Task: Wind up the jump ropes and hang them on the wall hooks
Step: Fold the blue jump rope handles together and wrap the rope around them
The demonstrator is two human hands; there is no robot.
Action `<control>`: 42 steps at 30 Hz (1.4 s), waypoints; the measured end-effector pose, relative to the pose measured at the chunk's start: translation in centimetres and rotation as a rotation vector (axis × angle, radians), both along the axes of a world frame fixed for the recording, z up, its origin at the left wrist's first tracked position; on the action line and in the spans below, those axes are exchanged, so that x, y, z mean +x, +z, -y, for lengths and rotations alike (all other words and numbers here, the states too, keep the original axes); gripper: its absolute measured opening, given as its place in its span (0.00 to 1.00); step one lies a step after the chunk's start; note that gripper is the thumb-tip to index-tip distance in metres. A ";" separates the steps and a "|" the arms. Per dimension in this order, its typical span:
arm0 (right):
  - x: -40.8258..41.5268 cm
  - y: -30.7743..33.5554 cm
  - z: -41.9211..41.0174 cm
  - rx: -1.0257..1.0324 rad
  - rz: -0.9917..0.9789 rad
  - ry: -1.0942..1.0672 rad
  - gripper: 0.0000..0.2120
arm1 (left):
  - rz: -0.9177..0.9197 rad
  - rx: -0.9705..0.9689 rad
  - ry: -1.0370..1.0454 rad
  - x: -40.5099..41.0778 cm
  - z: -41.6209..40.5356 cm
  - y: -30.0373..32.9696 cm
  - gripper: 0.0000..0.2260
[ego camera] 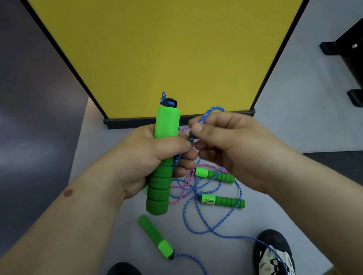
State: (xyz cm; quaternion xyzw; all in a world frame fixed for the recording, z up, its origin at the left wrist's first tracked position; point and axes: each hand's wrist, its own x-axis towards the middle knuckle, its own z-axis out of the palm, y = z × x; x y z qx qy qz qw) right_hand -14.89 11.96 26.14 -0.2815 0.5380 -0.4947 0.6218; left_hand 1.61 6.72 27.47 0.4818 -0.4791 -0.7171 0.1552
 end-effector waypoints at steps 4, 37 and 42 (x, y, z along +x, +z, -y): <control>-0.1 -0.2 0.2 -0.029 -0.062 -0.036 0.06 | -0.012 0.018 0.016 0.0 0.0 0.0 0.02; -2.4 0.9 1.0 -0.042 -0.059 -0.396 0.09 | -0.020 0.015 0.011 0.1 0.0 -0.1 0.01; -1.5 0.5 0.7 -0.007 -0.001 -0.211 0.08 | -0.015 0.006 0.019 -0.1 0.0 -0.2 0.00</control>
